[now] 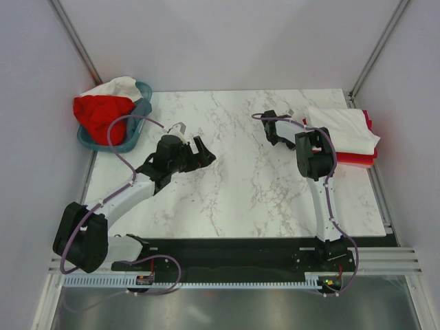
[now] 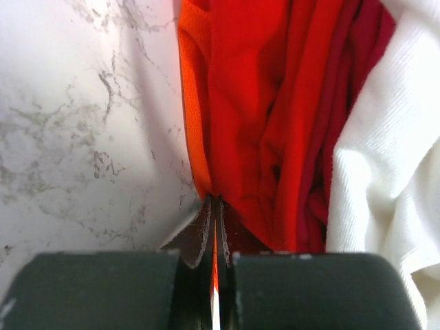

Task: Fold and stack the t-shirts

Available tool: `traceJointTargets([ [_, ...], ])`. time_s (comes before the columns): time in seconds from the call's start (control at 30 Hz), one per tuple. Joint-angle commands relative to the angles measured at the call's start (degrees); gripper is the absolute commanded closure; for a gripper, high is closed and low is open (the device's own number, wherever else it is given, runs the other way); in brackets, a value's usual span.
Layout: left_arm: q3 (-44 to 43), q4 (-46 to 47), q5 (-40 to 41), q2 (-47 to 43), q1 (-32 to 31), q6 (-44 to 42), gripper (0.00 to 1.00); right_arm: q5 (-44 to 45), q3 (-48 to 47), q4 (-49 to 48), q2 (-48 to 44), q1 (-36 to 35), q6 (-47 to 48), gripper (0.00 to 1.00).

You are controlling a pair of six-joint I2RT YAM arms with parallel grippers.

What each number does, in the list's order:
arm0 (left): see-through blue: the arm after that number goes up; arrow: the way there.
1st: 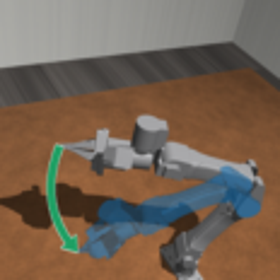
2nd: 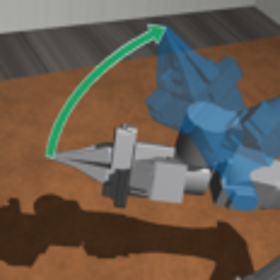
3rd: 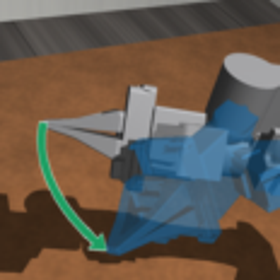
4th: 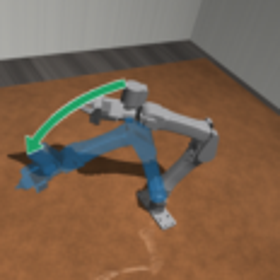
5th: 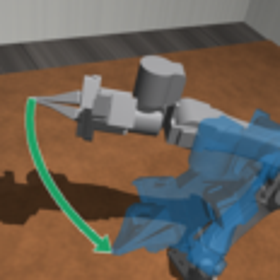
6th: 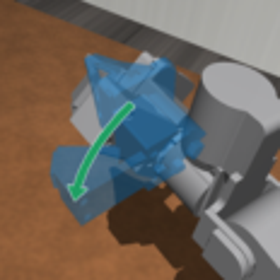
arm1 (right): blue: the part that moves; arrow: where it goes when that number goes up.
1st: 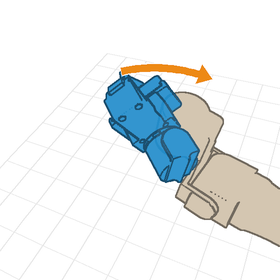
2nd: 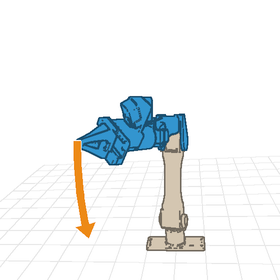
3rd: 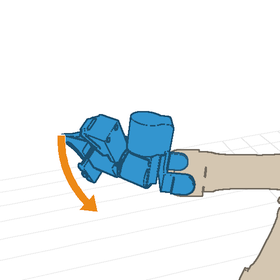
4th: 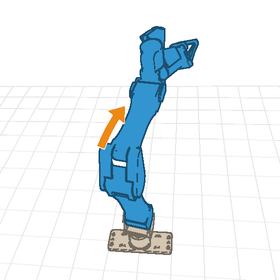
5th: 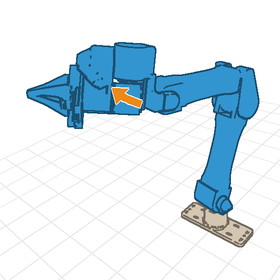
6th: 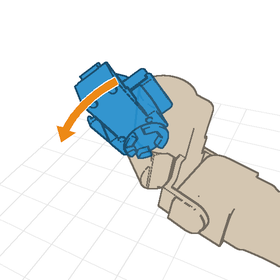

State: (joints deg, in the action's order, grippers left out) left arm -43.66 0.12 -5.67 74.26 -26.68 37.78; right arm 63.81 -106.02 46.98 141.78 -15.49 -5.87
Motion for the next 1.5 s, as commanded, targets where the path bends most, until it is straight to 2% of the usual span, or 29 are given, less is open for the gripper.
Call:
traceJointTargets([
  [0.0, 0.3, 1.5, 0.4, 0.0, 0.5, -2.6, 0.0, 1.0, -1.7, 1.0, 0.5, 0.7, -1.8, 1.0],
  [0.3, 0.3, 1.5, 0.3, 0.3, 0.7, -2.4, 0.0, -3.3, 1.5, -0.7, -6.2, -6.5, -2.9, 1.0],
  [0.53, 0.5, 1.5, 0.6, 0.3, 0.7, -2.6, 0.0, -5.8, 5.1, -0.6, -8.5, -9.0, -4.1, 1.0],
  [0.77, 0.3, 1.6, 0.7, 0.8, 0.8, -2.6, 0.0, -8.1, 4.7, -0.5, -9.9, -11.3, -4.6, 1.0],
  [0.8, 0.4, 1.6, 0.7, 0.9, 0.8, -2.6, 0.0, -8.2, 4.8, -0.3, -10.2, -11.9, -4.8, 0.96],
  [0.83, 0.4, 1.5, 0.8, 1.0, 0.9, -2.6, 0.0, -8.2, 4.9, -0.3, -10.6, -12.3, -5.1, 0.83],
  [0.87, 0.5, 1.5, 0.9, 0.9, 1.0, -2.6, 0.0, -8.6, 5.2, -0.5, -11.7, -12.5, -5.6, 0.64],
  [0.9, 0.5, 1.5, 1.2, 0.7, 1.1, -2.6, 0.0, -9.7, 5.8, -0.9, -12.5, -12.8, -5.6, 0.62],
  [1.03, 0.9, 1.4, 2.2, 0.3, 1.3, -2.9, 0.0, -18.1, 6.1, -4.3, -15.6, -13.3, -4.8, 0.62],
  [1.27, 0.9, 1.4, 2.9, -0.2, 1.3, -3.1, 0.0, -27.5, 1.9, -4.9, -17.8, -13.2, -4.9, 0.63],
  [1.4, 1.2, 1.3, 3.5, -0.3, 1.5, -3.3, 0.0, -36.5, -0.3, -5.0, -19.6, -11.7, -6.0, 0.67],
  [1.43, 1.2, 1.4, 3.5, -0.3, 1.5, -3.4, 0.0, -43.2, -0.4, -5.6, -20.3, -11.1, -6.3, 0.69],
  [1.47, 1.2, 1.4, 3.6, -0.3, 1.5, -3.3, 0.0, -45.7, -0.5, -6.1, -22.1, -10.5, -7.0, 0.72],
])
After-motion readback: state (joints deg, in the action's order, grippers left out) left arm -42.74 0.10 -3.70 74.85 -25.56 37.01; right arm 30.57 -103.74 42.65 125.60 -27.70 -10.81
